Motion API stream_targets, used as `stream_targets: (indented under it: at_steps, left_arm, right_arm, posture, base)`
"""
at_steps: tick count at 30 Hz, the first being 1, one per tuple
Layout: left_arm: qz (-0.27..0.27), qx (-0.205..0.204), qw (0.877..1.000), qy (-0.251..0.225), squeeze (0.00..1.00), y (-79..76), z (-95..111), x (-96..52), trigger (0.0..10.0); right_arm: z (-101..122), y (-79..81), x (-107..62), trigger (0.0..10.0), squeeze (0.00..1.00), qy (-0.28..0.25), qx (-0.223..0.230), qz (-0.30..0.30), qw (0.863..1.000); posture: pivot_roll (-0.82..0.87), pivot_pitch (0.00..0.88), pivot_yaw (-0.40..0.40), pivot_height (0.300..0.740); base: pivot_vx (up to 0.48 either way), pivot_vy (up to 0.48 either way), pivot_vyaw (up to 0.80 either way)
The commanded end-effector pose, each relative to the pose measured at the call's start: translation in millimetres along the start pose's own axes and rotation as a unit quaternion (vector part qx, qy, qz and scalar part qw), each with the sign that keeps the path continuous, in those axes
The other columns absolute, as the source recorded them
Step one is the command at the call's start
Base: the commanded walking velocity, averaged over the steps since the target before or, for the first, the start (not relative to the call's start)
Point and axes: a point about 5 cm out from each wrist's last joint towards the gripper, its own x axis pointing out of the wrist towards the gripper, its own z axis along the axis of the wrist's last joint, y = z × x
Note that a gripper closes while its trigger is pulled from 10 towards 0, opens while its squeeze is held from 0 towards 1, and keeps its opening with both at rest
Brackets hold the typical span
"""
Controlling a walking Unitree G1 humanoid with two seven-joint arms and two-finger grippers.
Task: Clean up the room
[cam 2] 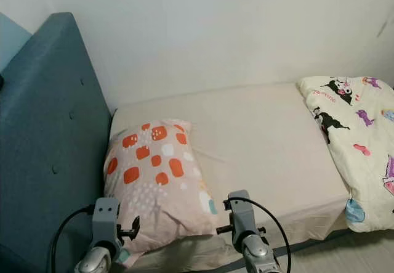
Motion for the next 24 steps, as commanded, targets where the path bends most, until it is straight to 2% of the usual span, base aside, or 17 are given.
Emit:
stream_targets:
  at_steps: [1, 24]
  left_arm:
    - [0.002, 0.003, 1.000, 0.005, 0.00, 1.6, -3.8, -2.3, 10.0]
    - [0.005, 0.005, 1.000, 0.004, 0.00, 2.6, -3.8, -2.5, 10.0]
  right_arm:
    - [-1.1, -0.8, -0.5, 10.0, 0.00, 0.001, -0.002, -0.001, 1.000]
    - [-1.8, -0.8, -0.7, 10.0, 0.00, 0.002, 0.000, -0.003, 1.000]
  posture:
    - [0.03, 0.072, -0.058, 0.726]
    - [0.04, 0.067, -0.054, 0.726]
  base:
    - [0.000, 0.000, 0.00]
    - [0.000, 0.000, 0.00]
